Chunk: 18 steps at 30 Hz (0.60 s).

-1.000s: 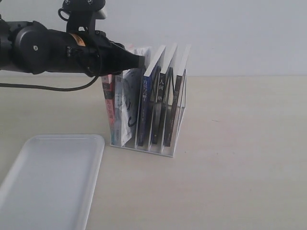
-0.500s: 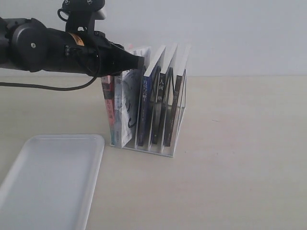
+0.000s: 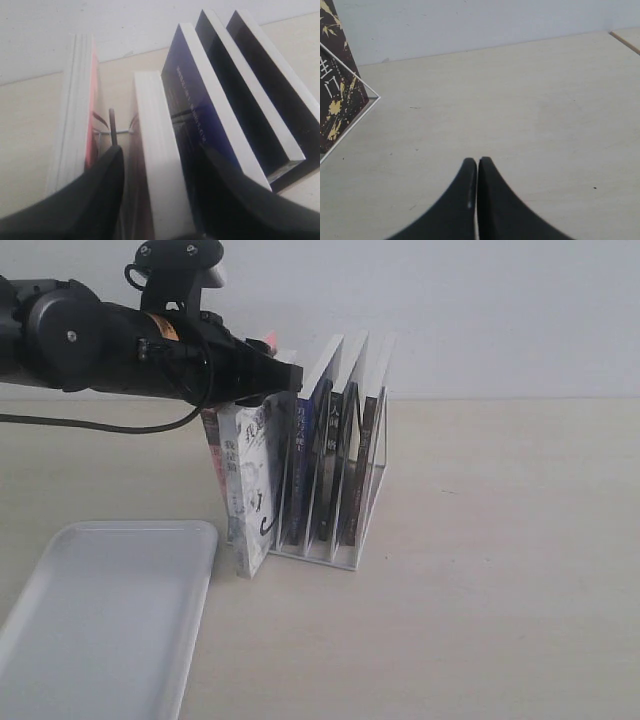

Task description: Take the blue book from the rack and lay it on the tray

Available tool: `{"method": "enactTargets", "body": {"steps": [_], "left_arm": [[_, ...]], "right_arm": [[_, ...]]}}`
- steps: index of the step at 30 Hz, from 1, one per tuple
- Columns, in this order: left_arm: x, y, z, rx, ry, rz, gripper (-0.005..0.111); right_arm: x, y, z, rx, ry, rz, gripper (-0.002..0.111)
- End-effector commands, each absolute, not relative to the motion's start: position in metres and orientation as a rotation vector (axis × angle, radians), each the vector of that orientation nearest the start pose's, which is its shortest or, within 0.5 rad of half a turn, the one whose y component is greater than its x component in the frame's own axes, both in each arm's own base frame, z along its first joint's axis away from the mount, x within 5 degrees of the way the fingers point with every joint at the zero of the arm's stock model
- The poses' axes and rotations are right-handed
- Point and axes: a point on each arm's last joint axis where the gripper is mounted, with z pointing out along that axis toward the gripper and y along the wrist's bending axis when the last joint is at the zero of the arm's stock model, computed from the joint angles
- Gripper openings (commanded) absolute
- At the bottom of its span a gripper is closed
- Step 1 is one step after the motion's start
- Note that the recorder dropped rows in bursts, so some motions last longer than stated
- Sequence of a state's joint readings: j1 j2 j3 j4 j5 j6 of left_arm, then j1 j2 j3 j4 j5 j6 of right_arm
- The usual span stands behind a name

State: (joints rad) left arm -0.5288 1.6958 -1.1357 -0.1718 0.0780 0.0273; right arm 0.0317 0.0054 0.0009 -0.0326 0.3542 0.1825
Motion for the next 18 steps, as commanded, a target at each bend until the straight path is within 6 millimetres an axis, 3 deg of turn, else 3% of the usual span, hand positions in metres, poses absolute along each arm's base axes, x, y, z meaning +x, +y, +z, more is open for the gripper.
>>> {"method": "enactTargets", "body": {"steps": [1, 8, 18], "left_arm": [[0.329, -0.196, 0.252, 0.417, 2.161, -0.419, 0.045], [0.321, -0.191, 0.272, 0.466, 2.117, -0.394, 0.045], [0.291, -0.174, 0.321, 0.56, 2.049, -0.359, 0.045]], "right_arm": [[0.053, 0.0, 0.182, 0.114, 1.831, 0.112, 0.0], [0.053, 0.0, 0.182, 0.114, 1.831, 0.112, 0.0], [0.053, 0.0, 0.182, 0.114, 1.831, 0.112, 0.0]]}}
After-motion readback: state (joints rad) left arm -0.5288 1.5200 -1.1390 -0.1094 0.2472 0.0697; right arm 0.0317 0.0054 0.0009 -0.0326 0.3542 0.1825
